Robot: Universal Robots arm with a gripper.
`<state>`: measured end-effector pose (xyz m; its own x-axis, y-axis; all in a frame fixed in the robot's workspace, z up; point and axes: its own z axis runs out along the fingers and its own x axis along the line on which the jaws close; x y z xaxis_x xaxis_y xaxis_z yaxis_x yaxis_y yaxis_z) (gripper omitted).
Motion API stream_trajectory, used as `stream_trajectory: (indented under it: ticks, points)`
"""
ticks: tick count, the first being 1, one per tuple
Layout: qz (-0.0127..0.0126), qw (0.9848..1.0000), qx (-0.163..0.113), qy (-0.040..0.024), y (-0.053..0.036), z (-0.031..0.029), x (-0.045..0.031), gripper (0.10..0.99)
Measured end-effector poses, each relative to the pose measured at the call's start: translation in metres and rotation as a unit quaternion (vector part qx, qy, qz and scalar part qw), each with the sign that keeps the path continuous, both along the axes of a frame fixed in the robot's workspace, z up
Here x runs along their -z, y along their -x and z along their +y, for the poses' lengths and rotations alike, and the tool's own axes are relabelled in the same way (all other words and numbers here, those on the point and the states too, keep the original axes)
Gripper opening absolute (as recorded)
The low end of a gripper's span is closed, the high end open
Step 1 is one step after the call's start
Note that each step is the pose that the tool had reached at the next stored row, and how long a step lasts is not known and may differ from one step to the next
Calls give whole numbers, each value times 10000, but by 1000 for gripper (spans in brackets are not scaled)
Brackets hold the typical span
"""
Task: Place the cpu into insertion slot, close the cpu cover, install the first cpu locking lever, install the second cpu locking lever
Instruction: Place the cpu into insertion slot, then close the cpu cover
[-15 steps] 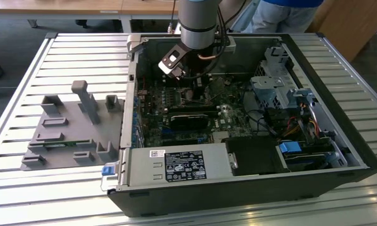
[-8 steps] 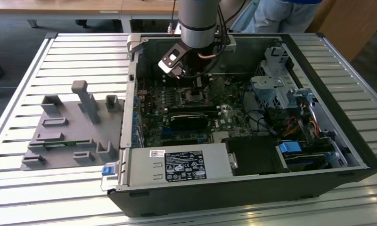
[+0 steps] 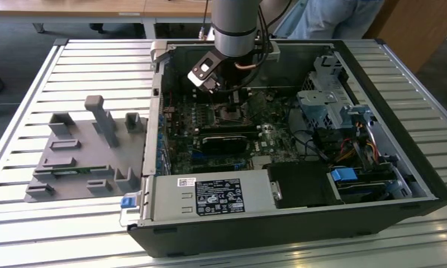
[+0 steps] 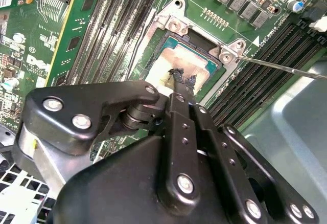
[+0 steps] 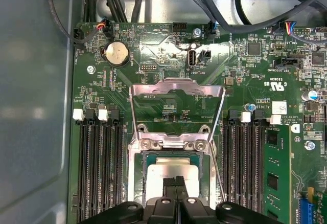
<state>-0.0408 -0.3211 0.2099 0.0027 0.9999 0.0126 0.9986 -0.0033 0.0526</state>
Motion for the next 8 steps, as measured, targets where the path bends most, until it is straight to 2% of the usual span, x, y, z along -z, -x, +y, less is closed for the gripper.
stream_trajectory:
  ticks: [8]
  points:
    - [1, 10000, 0, 5, 0, -1, -24, 106]
